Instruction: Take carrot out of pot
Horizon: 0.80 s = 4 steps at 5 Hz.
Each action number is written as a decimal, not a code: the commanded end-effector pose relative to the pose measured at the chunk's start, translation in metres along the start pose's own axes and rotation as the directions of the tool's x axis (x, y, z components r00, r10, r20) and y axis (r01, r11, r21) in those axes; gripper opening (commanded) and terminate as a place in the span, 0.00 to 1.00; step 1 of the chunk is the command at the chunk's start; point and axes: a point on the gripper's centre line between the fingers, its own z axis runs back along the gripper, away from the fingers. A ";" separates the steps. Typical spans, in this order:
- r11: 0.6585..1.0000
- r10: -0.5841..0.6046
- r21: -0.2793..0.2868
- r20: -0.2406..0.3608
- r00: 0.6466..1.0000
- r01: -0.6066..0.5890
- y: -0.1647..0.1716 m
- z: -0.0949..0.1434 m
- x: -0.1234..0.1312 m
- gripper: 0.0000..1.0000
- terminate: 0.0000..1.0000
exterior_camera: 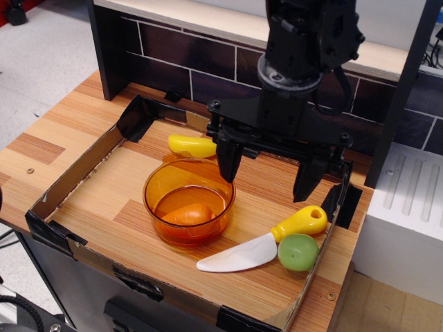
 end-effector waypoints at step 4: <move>0.835 -0.546 -0.091 -0.025 0.837 0.542 0.049 0.021 0.015 1.00 0.00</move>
